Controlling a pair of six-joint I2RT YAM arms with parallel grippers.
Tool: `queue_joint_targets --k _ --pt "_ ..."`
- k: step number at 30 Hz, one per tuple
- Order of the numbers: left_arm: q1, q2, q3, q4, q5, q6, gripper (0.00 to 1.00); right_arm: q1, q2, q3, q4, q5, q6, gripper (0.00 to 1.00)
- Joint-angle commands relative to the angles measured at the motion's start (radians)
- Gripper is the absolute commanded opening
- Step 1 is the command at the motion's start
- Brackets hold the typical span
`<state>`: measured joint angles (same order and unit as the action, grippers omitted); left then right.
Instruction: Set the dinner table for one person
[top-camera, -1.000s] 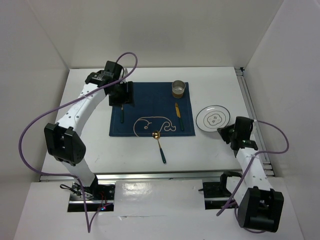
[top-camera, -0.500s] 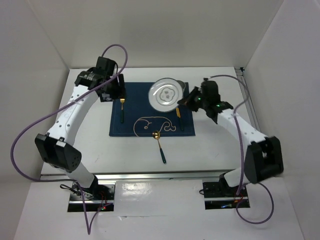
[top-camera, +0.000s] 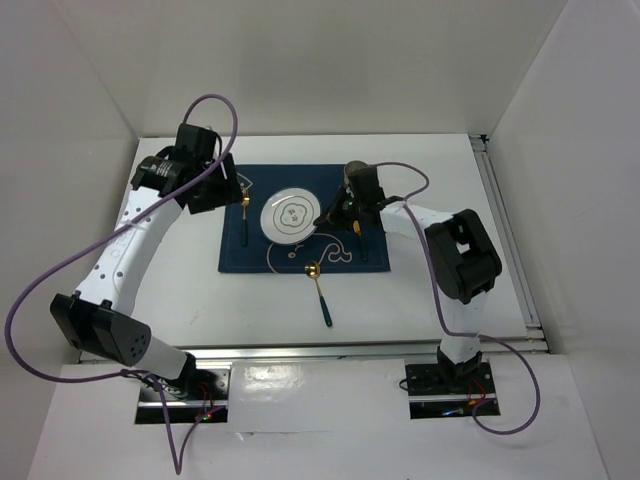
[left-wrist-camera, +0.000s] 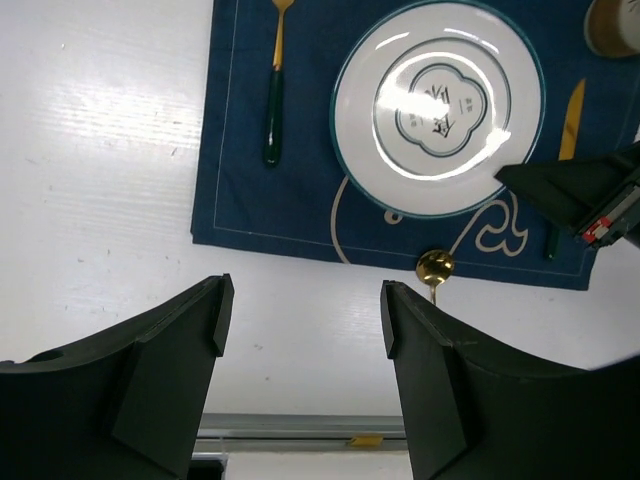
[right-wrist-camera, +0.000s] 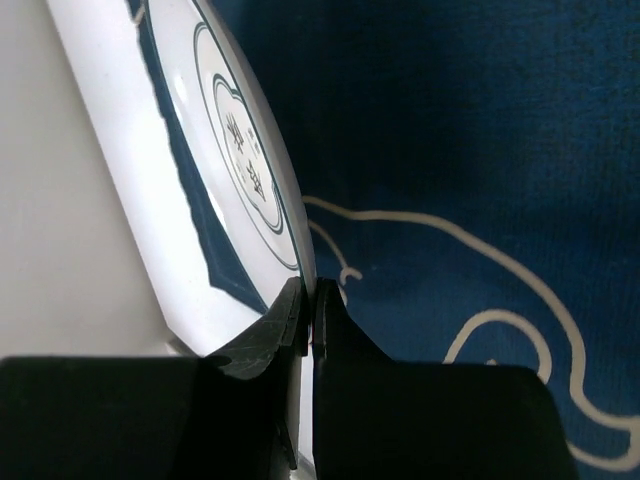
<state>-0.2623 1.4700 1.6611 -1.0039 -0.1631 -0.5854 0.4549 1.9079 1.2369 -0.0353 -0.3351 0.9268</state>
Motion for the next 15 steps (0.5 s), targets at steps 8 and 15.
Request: queue_joint_targets --k 8,15 --pt "0.017 0.032 -0.133 0.036 -0.081 -0.022 0.84 -0.005 0.074 0.064 0.072 -0.01 0.041 0.26" --pt "0.029 0.081 -0.215 0.096 0.003 -0.031 0.77 0.025 -0.024 0.095 -0.106 0.131 -0.077 0.76"
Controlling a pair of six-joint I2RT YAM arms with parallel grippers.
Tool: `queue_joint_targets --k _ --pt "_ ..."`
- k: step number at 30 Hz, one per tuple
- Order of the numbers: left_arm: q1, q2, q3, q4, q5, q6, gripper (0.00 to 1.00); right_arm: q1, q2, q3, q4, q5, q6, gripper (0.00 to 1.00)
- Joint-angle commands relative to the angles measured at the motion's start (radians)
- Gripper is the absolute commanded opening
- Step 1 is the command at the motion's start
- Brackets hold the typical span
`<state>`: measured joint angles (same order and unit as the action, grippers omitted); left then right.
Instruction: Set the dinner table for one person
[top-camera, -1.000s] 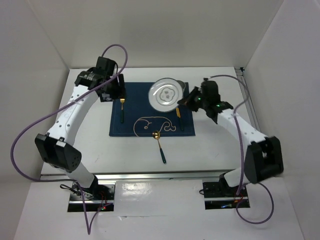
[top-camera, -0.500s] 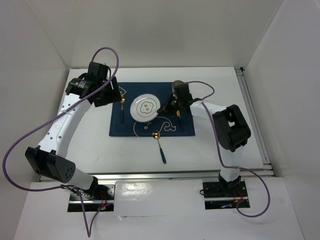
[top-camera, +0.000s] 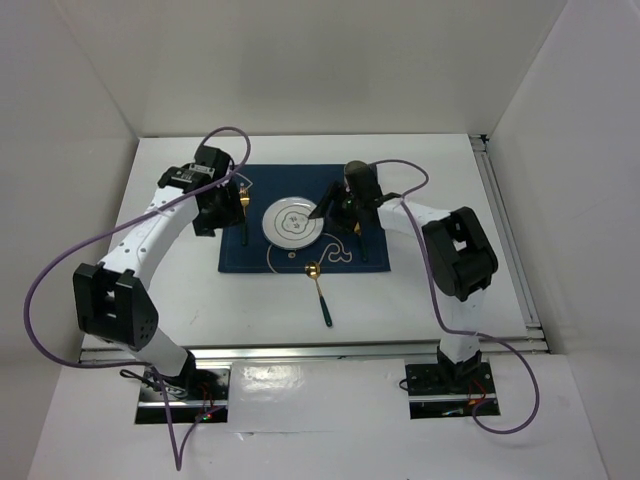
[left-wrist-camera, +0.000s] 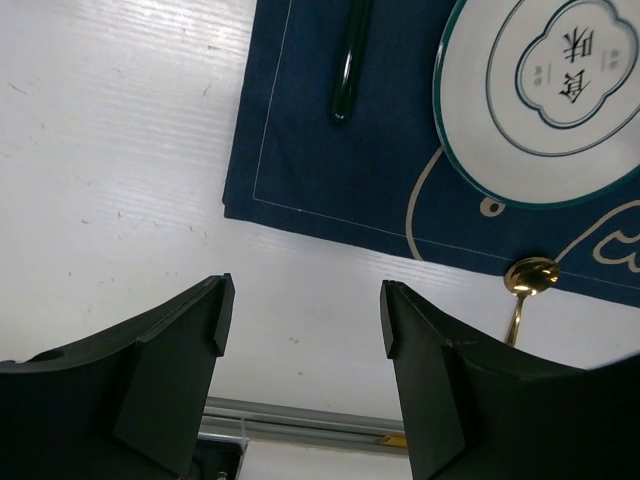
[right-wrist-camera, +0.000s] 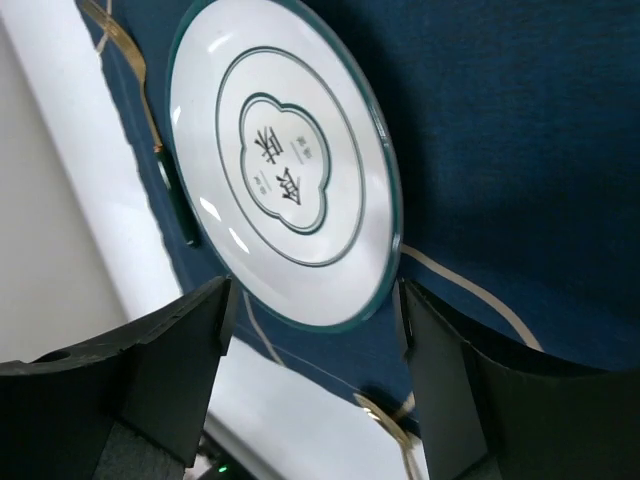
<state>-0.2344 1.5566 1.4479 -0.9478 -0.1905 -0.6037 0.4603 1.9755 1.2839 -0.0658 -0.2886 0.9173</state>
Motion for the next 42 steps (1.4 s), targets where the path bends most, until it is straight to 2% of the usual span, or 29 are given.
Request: queue_joint_targets --k 1,5,8,9,13,17,25,29,30,34,37,41,42 --pt "0.001 -0.006 -0.001 0.04 0.031 -0.013 0.77 0.02 -0.115 0.02 -0.094 0.107 -0.086 0.76" --pt "0.001 -0.006 -0.001 0.04 0.022 -0.002 0.77 0.086 -0.26 -0.032 -0.262 0.222 -0.248 0.76" --pt "0.01 -0.006 0.011 0.04 0.022 -0.002 0.77 0.185 -0.293 -0.053 -0.389 0.305 -0.305 0.76" --pt "0.01 -0.006 0.011 0.04 0.022 -0.002 0.77 0.214 -0.308 -0.064 -0.452 0.322 -0.319 0.79" --pt "0.01 -0.006 0.034 0.03 0.022 0.007 0.77 0.346 -0.322 -0.13 -0.54 0.338 -0.319 0.87" --pt "0.01 -0.018 0.045 0.021 -0.003 0.018 0.77 0.434 -0.31 -0.169 -0.549 0.325 -0.301 0.87" --pt "0.02 -0.029 0.023 0.012 -0.012 0.027 0.77 0.515 -0.236 -0.224 -0.549 0.361 -0.252 0.61" --pt "0.03 -0.029 0.034 0.003 -0.021 0.036 0.77 0.515 -0.213 -0.235 -0.536 0.361 -0.241 0.4" --pt "0.03 -0.029 0.043 0.003 -0.021 0.036 0.77 0.515 -0.213 -0.235 -0.536 0.361 -0.241 0.27" --pt "0.04 -0.055 0.071 -0.009 -0.012 0.047 0.77 0.525 -0.304 -0.235 -0.586 0.37 -0.241 0.04" --pt "0.049 -0.055 0.121 -0.02 -0.001 0.058 0.77 0.525 -0.421 -0.206 -0.694 0.428 -0.227 0.0" --pt "0.049 -0.046 0.164 -0.043 0.046 0.067 0.77 0.436 -0.521 -0.15 -0.759 0.453 -0.227 0.0" --pt "0.049 -0.046 0.178 -0.043 0.062 0.067 0.77 0.379 -0.521 -0.129 -0.759 0.444 -0.244 0.0"
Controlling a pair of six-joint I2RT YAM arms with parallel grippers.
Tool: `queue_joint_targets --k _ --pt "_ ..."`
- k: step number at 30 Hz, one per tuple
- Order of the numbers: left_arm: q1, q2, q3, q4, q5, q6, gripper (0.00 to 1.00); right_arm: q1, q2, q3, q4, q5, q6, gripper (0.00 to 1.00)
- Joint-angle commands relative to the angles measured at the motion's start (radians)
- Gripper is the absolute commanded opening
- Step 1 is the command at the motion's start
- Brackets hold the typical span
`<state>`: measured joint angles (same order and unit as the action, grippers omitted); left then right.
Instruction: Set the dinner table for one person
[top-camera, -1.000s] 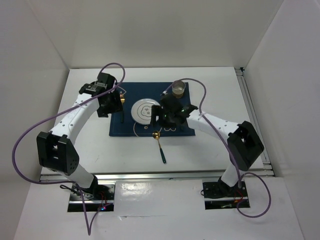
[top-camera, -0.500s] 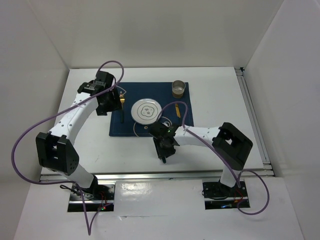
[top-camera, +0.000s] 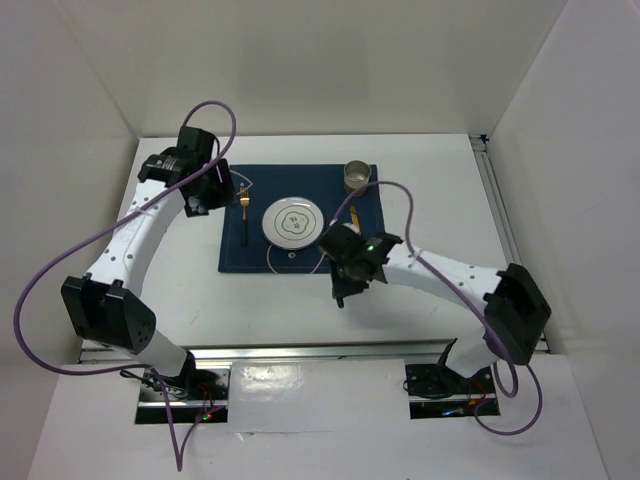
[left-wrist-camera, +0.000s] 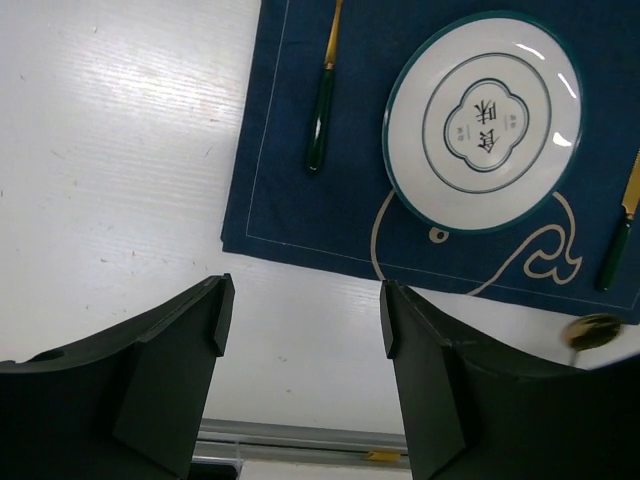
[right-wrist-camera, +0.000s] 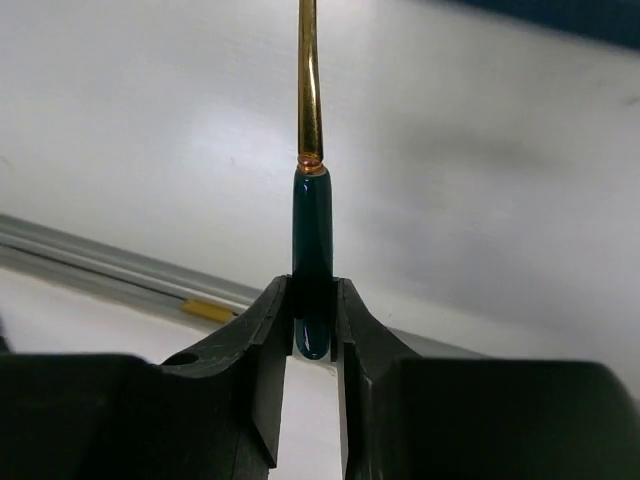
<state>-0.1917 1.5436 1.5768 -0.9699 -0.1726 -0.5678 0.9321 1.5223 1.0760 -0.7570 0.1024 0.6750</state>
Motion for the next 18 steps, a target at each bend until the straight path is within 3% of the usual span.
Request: queue_joint_targets --k 1,7,12,18 --pt "0.006 -0.033 0.06 -0.021 0.044 0.031 0.77 -0.12 -0.068 0.09 -0.068 0.053 -0.012 0.0" --pt "0.006 -0.014 0.126 -0.042 0.087 0.031 0.77 -0.323 0.065 0.174 0.117 0.014 -0.124 0.0" --pt "0.006 -0.004 0.146 -0.053 0.096 0.04 0.77 -0.415 0.182 0.246 0.27 -0.03 -0.166 0.0" --pt "0.006 -0.033 0.124 -0.062 0.096 0.04 0.77 -0.464 0.343 0.352 0.286 -0.141 -0.206 0.0"
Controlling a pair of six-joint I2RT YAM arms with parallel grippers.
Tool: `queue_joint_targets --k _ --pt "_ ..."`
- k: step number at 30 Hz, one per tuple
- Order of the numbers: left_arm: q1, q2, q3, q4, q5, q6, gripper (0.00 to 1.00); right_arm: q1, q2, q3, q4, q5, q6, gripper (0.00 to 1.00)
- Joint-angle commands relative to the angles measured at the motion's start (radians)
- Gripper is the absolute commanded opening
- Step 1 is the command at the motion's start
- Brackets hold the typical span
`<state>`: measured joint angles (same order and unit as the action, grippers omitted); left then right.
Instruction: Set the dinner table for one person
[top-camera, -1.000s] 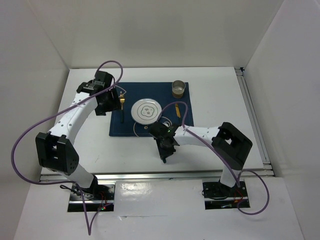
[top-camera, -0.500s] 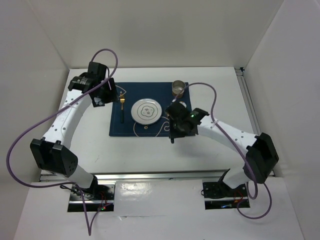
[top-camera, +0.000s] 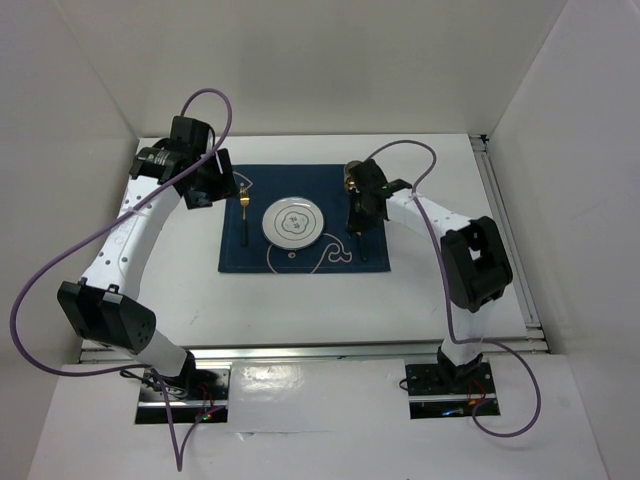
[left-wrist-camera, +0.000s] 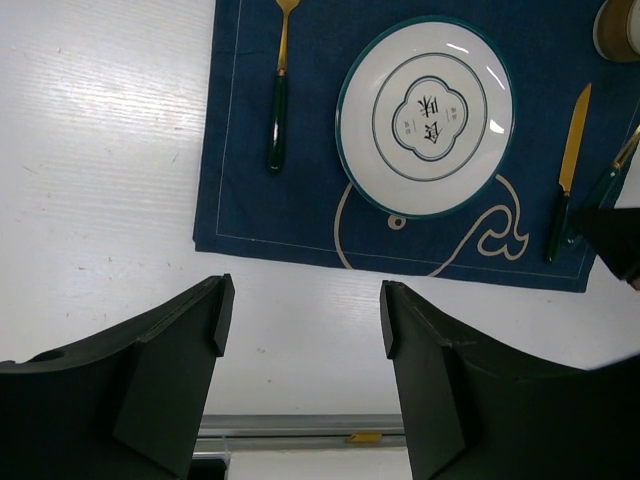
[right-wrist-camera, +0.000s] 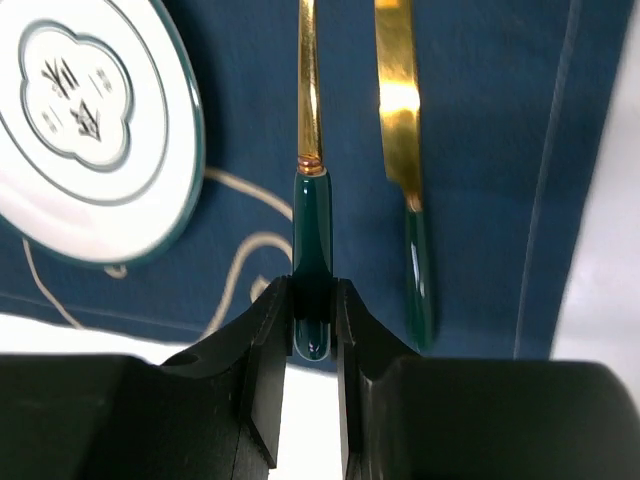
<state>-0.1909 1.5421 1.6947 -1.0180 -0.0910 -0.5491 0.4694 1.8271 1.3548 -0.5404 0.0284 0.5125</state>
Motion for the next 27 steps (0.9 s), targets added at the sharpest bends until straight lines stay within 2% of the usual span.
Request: queue_joint_targets --k 1,13,17,20,24,25,27 --pt "0.005 -0.031 0.006 -0.014 0.014 0.021 0.77 -0.002 0.055 0.082 0.069 -0.085 -0.043 0.0" --pt "0.005 -0.031 0.025 -0.014 0.034 0.04 0.77 -0.002 0.162 0.073 0.07 -0.128 -0.011 0.0" --pt "0.005 -0.031 0.025 -0.014 0.034 0.04 0.77 -0.002 0.187 0.096 0.04 -0.114 0.012 0.2" --pt "0.005 -0.031 0.016 -0.014 0.025 0.04 0.77 -0.002 0.175 0.084 0.055 -0.076 0.021 0.25" --pt "0.005 -0.031 0.016 -0.014 0.025 0.04 0.77 -0.002 0.164 0.07 0.057 -0.076 0.012 0.48" --pt "0.005 -0.031 0.016 -0.014 0.025 0.04 0.77 -0.002 0.164 0.07 0.057 -0.076 0.012 0.52" --pt "0.005 -0.031 0.016 -0.014 0.025 0.04 0.77 -0.002 0.153 0.081 0.057 -0.085 0.003 0.53"
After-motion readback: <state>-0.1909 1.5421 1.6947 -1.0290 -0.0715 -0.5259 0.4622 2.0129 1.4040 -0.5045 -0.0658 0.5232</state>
